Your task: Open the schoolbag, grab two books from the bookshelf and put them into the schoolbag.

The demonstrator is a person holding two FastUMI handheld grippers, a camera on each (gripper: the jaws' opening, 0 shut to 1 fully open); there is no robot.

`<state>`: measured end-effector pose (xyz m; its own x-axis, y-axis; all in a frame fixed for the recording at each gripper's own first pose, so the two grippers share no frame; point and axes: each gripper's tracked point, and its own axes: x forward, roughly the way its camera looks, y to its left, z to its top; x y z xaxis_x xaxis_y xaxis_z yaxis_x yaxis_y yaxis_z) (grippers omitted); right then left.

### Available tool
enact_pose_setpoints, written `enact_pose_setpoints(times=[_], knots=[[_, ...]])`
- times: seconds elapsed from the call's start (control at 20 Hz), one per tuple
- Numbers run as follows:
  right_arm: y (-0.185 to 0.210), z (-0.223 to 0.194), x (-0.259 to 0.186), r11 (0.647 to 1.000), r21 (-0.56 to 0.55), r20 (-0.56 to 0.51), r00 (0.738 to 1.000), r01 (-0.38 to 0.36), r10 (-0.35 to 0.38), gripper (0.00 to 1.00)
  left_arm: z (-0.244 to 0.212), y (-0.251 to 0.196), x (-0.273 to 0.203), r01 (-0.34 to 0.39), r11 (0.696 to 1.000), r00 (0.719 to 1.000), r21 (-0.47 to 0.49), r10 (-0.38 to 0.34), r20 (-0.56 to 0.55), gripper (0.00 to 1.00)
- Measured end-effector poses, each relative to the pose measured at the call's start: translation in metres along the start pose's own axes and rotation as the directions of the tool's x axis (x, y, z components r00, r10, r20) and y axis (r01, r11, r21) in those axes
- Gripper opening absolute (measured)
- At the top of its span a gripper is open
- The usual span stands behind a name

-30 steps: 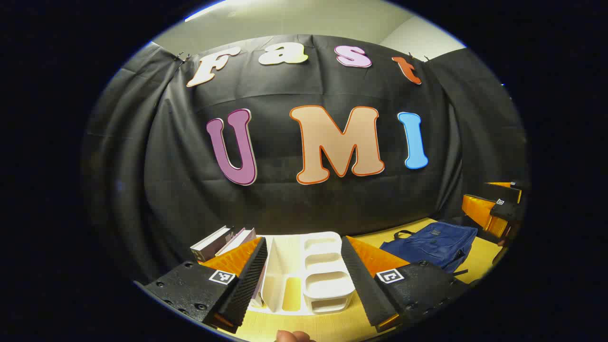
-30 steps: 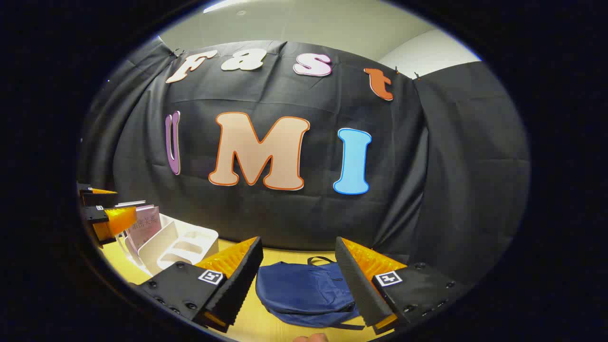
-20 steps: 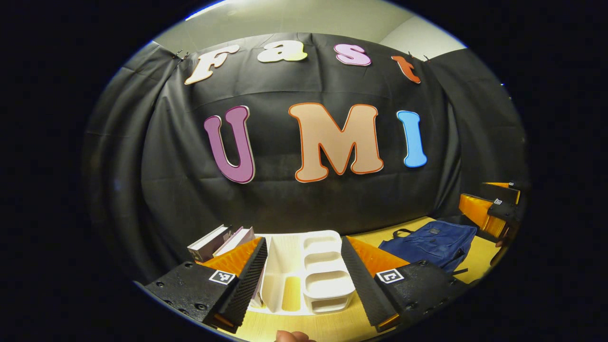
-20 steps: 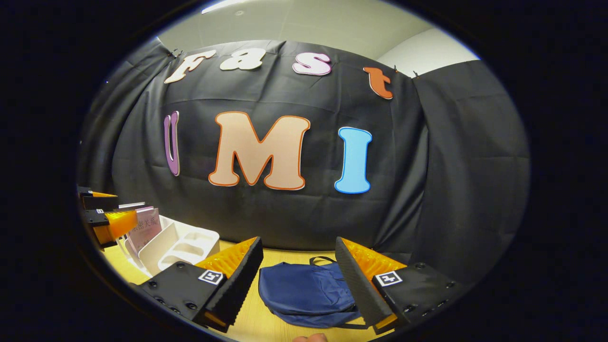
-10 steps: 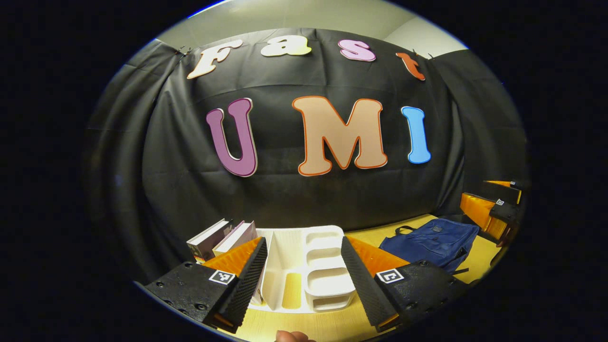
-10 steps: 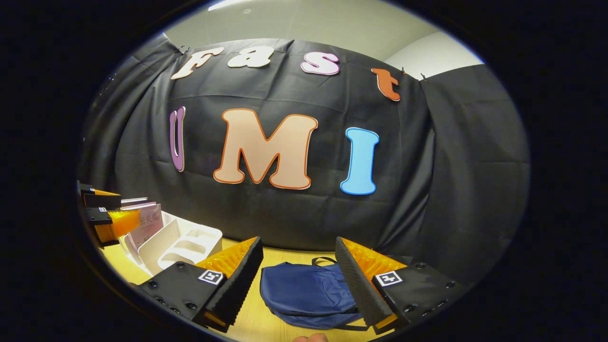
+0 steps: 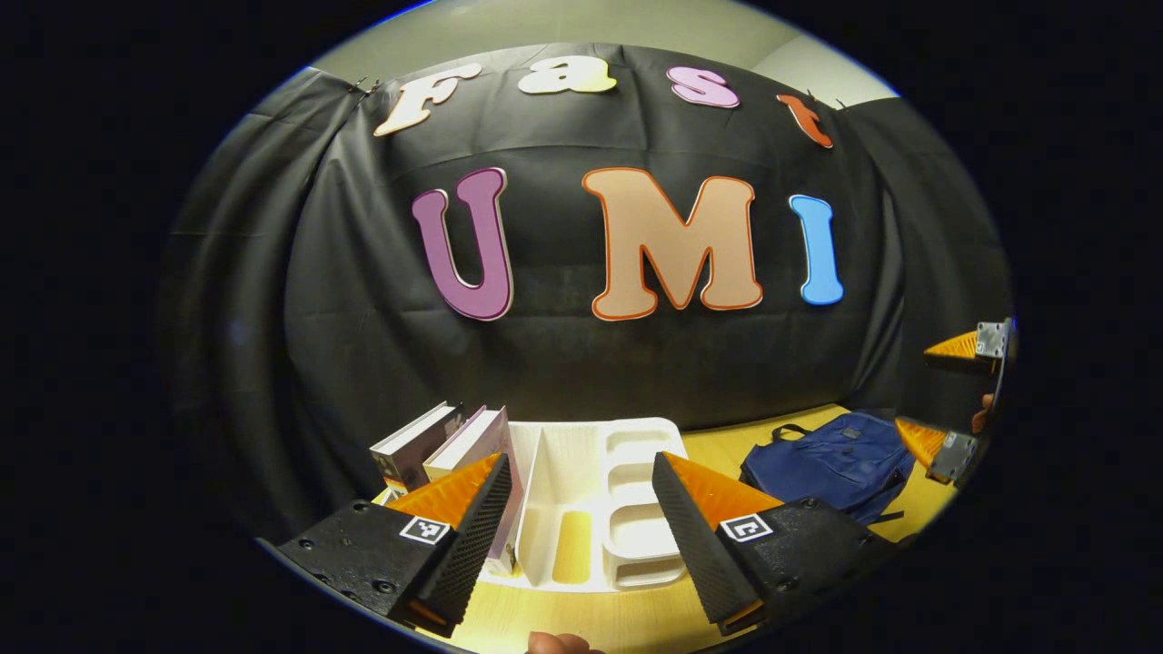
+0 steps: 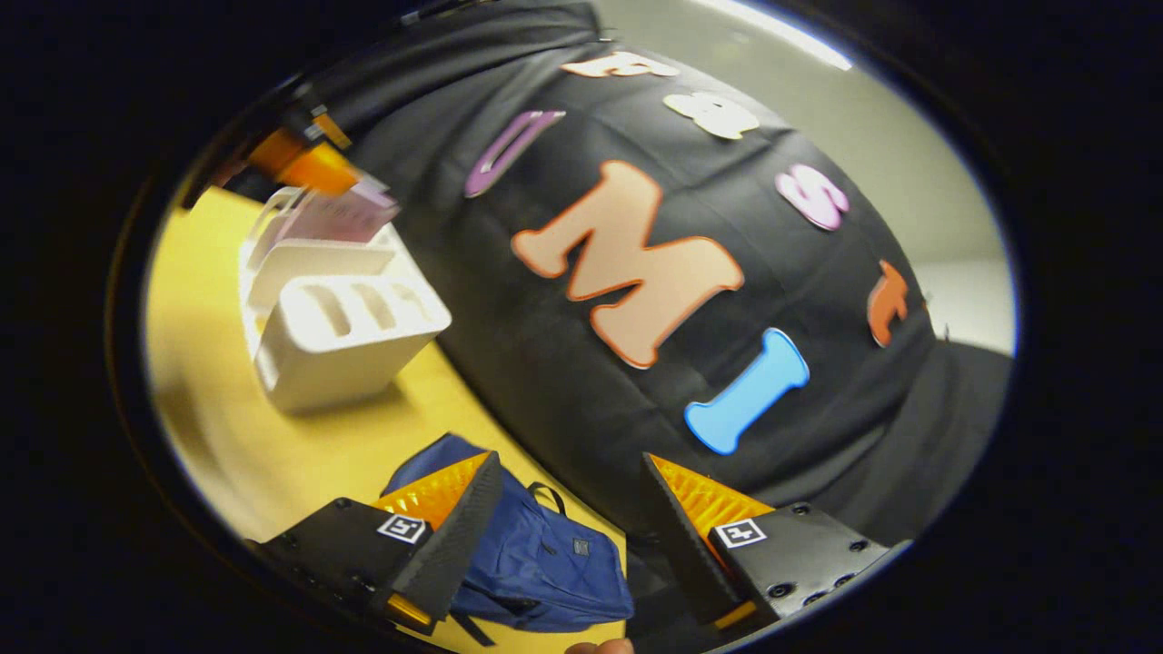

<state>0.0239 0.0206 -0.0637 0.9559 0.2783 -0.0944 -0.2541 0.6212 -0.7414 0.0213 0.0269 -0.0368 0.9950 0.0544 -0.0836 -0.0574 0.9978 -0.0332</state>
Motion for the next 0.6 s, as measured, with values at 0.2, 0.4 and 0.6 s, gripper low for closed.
enact_pose_setpoints(times=[0.2, 0.4, 0.6], knots=[[0.042, -0.039, 0.001, 0.971, -0.191, -0.053, 0.99, -0.142, 0.134, 1.0, 0.001, 0.012, -0.002, -0.03, 1.0, 1.0, 0.003, 0.03, -0.001, 0.92], [0.084, -0.104, 0.013, 0.906, -0.289, -0.189, 0.946, -0.308, 0.262, 0.89, -0.003, 0.023, -0.005, -0.056, 0.998, 0.998, 0.0, 0.056, -0.009, 0.92], [0.102, -0.153, 0.031, 0.858, -0.315, -0.316, 0.897, -0.406, 0.308, 0.99, -0.005, 0.028, -0.007, -0.07, 0.998, 0.997, -0.004, 0.07, -0.015, 0.92]])
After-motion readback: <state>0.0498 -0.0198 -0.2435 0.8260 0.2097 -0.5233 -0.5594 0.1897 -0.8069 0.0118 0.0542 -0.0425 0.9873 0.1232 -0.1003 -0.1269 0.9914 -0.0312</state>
